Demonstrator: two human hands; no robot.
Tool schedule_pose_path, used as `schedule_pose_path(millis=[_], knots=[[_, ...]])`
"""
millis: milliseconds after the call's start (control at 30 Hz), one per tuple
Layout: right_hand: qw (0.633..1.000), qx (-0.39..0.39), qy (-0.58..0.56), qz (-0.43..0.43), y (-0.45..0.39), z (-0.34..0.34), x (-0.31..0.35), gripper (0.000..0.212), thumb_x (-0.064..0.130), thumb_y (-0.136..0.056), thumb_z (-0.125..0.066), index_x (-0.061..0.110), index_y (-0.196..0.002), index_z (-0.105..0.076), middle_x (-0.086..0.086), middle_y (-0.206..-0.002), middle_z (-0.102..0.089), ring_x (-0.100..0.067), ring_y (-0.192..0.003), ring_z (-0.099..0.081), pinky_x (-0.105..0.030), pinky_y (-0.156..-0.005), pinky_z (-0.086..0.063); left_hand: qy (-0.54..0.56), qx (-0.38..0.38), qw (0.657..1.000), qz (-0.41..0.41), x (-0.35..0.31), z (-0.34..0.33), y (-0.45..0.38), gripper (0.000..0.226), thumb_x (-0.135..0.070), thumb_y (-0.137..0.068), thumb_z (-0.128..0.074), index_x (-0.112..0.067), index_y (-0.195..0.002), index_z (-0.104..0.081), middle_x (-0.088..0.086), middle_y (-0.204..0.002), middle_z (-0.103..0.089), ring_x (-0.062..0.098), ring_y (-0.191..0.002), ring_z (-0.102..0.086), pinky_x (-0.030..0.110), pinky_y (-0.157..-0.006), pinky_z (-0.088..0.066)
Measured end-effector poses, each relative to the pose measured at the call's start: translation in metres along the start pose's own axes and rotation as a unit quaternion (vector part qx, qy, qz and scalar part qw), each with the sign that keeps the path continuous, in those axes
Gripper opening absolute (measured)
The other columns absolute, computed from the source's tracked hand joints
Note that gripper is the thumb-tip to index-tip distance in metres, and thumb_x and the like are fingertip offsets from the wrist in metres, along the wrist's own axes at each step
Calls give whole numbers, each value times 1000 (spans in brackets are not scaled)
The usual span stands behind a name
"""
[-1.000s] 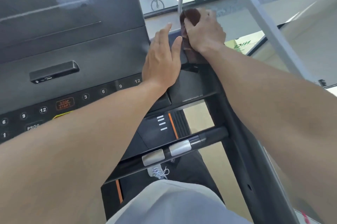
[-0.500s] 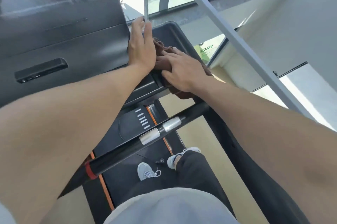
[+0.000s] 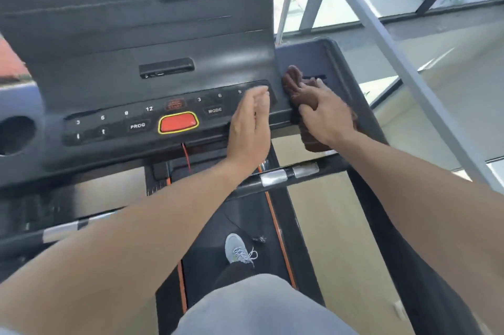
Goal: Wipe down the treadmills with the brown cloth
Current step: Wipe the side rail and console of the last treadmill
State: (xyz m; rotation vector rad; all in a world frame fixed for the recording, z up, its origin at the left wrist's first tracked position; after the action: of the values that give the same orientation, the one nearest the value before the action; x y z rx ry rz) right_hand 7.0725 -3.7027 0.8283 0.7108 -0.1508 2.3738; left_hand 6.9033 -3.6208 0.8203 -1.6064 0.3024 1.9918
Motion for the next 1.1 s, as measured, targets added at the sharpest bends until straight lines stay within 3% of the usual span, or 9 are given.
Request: schedule_pose_path(millis=[100, 233, 333, 433, 567, 733, 833, 933, 1100], knots=[[1000, 1, -19, 11, 34, 5, 4, 36, 30, -95, -52, 39, -123, -71, 8, -147, -57, -25, -125, -58, -33, -106, -41, 13, -21, 999, 45, 1, -2, 38, 35, -37, -107, -38, -17, -125, -61, -5, -122, -68, 7, -116, -60, 28, -103, -45], [991, 116, 22, 65, 95, -3, -4, 33, 23, -91, -54, 42, -111, -74, 2, -136, -67, -25, -121, -61, -35, -104, -44, 8, -47, 996, 70, 1, 3, 106, 32, -36, -107, -39, -20, -124, -62, -9, -119, -68, 4, -114, -60, 28, -100, -46], [985, 98, 72, 122, 134, -30, -6, 51, 33, -81, -46, 22, -125, -70, -2, -134, -68, -30, -131, -53, -42, -114, -34, -7, -56, 995, 82, -1, 16, 162, 26, -33, -109, -42, -21, -121, -62, -11, -117, -67, 3, -111, -60, 22, -94, -47], [983, 76, 51, 158, 154, -61, 23, 65, 44, -78, -36, 23, -130, -68, 2, -141, -63, -30, -142, -42, -50, -118, -28, -34, -83, 990, 108, 7, 41, 202, 25, -33, -109, -43, -22, -124, -62, -14, -117, -67, 2, -111, -59, 20, -95, -46], [974, 119, -19, 191, 183, -111, 80, 69, 45, -79, -35, 25, -139, -63, 6, -152, -55, -24, -153, -27, -48, -124, -20, -70, -133, 978, 147, 9, 92, 225, 26, -37, -109, -43, -25, -127, -59, -16, -120, -64, 1, -112, -58, 27, -100, -46], [976, 98, -171, 91, 201, -134, 123, 57, 30, -86, -47, 22, -140, -63, -6, -158, -46, -23, -156, -22, -43, -128, -15, -61, -202, 951, 224, 24, 158, 230, 18, -37, -107, -46, -31, -119, -58, -16, -116, -64, 3, -110, -60, 27, -98, -47], [979, 63, -137, 141, 203, -151, 136, 61, 26, -82, -47, 15, -140, -61, -7, -154, -50, -27, -156, -20, -49, -129, -9, -65, -209, 930, 294, 42, 188, 238, 17, -37, -107, -46, -28, -114, -58, -12, -109, -64, 11, -103, -59, 28, -91, -45], [982, 48, -100, 151, 210, -181, 163, 64, 28, -83, -47, 15, -145, -56, -3, -157, -48, -25, -159, -10, -47, -129, 3, -68, -213, 916, 333, 60, 216, 253, 17, -38, -107, -45, -28, -112, -59, -12, -103, -63, 11, -99, -58, 26, -84, -41], [974, 15, 62, 219, 226, -223, 200, 72, 37, -85, -46, 11, -151, -47, -6, -161, -43, -34, -159, -7, -53, -128, 2, -101, -169, 919, 341, 77, 265, 259, 24, -36, -107, -45, -23, -121, -59, -10, -108, -62, 10, -101, -56, 28, -91, -44]])
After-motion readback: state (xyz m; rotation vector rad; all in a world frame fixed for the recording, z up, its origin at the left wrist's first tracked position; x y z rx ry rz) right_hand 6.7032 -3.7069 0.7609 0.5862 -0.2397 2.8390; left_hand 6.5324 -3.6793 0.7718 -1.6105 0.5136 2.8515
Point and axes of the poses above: each hand's wrist, its own y-axis away from the middle knuckle, its own z-axis out of the back of the hand, x = y × z, the point moved 2 cm from there along -y, towards the middle knuckle
